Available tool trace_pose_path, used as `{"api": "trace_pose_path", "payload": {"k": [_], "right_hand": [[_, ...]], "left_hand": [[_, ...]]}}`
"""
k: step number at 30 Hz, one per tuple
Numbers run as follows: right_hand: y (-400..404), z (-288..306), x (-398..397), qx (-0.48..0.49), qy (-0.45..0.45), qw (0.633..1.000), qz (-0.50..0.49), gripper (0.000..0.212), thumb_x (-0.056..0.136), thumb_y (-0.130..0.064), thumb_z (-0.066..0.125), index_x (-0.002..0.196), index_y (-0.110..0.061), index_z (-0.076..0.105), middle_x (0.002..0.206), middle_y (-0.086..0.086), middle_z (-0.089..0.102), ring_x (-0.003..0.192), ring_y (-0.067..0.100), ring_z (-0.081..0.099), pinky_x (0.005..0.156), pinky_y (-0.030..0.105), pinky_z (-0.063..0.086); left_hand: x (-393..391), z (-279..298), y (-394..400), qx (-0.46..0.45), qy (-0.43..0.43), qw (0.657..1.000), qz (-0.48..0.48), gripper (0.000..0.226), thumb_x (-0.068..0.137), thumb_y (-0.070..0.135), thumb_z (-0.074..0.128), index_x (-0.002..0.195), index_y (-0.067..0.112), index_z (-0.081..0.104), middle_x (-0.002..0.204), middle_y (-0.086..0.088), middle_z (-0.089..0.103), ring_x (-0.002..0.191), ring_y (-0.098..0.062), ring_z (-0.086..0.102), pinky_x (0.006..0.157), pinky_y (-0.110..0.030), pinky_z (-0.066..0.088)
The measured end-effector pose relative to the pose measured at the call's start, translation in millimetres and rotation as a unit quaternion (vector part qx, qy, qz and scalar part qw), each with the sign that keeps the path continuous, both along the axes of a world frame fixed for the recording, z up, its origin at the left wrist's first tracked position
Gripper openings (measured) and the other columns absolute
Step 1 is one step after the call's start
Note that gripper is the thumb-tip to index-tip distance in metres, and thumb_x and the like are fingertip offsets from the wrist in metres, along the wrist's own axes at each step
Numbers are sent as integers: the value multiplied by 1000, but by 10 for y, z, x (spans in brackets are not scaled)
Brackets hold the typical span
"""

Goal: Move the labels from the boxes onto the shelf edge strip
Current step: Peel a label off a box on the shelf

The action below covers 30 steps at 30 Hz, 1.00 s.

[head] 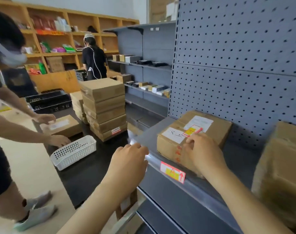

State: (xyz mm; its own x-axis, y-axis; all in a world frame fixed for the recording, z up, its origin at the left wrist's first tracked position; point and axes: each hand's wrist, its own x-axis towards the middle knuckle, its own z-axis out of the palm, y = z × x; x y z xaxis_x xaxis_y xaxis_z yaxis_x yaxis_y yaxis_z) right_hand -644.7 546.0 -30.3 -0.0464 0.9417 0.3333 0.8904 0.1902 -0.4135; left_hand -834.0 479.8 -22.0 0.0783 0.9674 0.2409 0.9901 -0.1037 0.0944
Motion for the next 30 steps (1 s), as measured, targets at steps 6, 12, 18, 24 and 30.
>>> {"api": "trace_pose_path", "payload": {"k": [6, 12, 18, 24, 30], "right_hand": [[539, -1, -116, -40, -40, 987, -147, 35, 93, -42, 48, 100, -11, 61, 105, 11, 62, 93, 31, 57, 72, 38, 50], [867, 23, -193, -60, -74, 978, -186, 44, 87, -53, 55, 102, -11, 60, 106, 12, 60, 95, 30, 56, 71, 34, 45], [1110, 127, -153, -155, 86, 976, -123, 42, 75, -23, 76, 111, -15, 56, 107, 6, 63, 88, 27, 65, 77, 42, 56], [1140, 210, -111, -175, 113, 971, -116, 27, 82, -15, 71, 104, -26, 59, 95, -6, 57, 72, 9, 58, 56, 20, 48], [848, 302, -182, -123, 74, 975, -170, 19, 94, -22, 54, 112, -22, 60, 113, -1, 62, 85, 15, 55, 60, 23, 46]], "left_hand": [[-244, 129, 657, 22, -2, 998, -67, 27, 96, 31, 48, 122, 28, 54, 121, 7, 60, 105, -14, 58, 86, -24, 42], [-198, 84, 1320, 29, -4, 994, -110, 24, 95, 26, 47, 116, 24, 58, 115, 5, 63, 98, -15, 61, 86, -26, 49], [-50, 149, 1790, 49, -3, 989, -143, 21, 93, 24, 48, 110, 24, 61, 108, 5, 64, 93, -18, 62, 82, -28, 48], [25, 214, 2018, 55, -25, 975, -212, 24, 93, 25, 47, 114, 25, 60, 112, 8, 62, 97, -14, 60, 84, -25, 45], [131, 381, 2049, 60, -28, 952, -299, 26, 95, 30, 48, 120, 29, 56, 115, 9, 60, 102, -15, 59, 89, -28, 45]]}}
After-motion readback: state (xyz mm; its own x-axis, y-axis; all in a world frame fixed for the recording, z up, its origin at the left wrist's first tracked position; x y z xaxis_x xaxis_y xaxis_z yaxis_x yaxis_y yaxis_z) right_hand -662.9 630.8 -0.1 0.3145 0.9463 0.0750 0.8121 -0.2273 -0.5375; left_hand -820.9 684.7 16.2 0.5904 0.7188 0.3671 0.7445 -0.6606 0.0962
